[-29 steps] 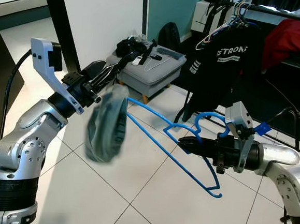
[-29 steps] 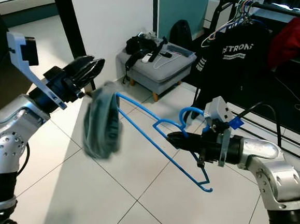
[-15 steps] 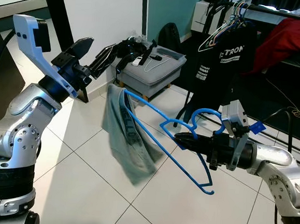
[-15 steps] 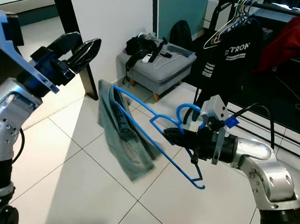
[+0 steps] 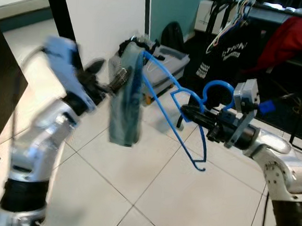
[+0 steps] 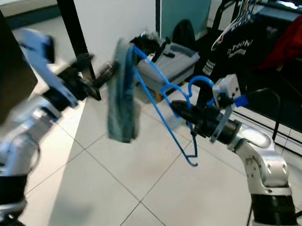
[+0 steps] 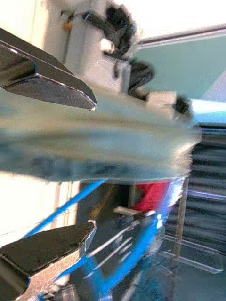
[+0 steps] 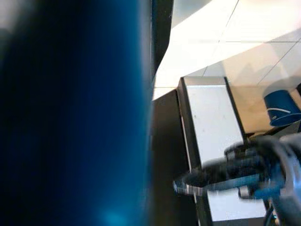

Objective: Hang hanger

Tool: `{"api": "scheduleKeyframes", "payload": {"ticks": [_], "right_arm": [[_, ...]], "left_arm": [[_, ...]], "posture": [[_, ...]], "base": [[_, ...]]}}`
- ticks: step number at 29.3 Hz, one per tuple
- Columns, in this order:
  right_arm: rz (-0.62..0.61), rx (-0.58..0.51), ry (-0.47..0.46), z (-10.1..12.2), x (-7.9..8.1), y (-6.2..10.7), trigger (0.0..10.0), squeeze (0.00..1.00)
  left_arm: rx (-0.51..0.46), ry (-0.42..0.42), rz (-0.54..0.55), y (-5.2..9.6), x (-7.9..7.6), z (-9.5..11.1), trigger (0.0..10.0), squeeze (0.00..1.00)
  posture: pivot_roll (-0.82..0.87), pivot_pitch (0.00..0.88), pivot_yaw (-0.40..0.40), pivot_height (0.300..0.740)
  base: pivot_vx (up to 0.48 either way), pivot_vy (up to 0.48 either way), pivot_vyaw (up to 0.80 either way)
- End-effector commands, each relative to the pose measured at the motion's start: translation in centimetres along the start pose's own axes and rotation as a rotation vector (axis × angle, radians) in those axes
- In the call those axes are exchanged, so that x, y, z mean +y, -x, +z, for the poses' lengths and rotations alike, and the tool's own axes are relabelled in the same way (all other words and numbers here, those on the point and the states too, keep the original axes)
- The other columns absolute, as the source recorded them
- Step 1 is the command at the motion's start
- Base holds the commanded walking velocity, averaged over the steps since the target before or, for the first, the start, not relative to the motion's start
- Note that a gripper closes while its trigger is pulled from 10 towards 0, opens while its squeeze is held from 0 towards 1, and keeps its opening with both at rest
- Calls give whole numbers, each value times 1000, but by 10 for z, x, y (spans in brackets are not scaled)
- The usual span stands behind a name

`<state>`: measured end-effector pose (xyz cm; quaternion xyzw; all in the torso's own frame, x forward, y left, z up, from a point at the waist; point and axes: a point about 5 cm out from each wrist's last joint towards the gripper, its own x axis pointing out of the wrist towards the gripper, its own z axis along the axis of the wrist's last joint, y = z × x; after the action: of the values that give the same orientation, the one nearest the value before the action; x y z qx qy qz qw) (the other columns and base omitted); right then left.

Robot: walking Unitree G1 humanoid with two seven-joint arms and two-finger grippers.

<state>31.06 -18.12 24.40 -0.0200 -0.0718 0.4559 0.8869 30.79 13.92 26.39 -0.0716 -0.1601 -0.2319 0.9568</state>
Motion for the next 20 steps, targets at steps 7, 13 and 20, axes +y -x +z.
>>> {"api": "scheduleKeyframes", "payload": {"ticks": [7, 13, 20], "right_arm": [[54, -11, 6, -2, 10, -14, 10000, 0], [67, 5, 9, -4, 11, -13, 10000, 0], [72, 19, 9, -8, 12, -13, 10000, 0]], "left_arm": [[-7, -89, 158, -11, -24, -7, 10000, 0], [-62, -141, 206, -14, -25, 3, 10000, 0], [-97, -202, 243, -14, -27, 11, 10000, 0]], "posture": [[-65, 98, 50, 740], [-72, 94, 48, 740], [-74, 91, 46, 740]], "base": [[0, 0, 0], [0, 0, 0], [0, 0, 0]]}}
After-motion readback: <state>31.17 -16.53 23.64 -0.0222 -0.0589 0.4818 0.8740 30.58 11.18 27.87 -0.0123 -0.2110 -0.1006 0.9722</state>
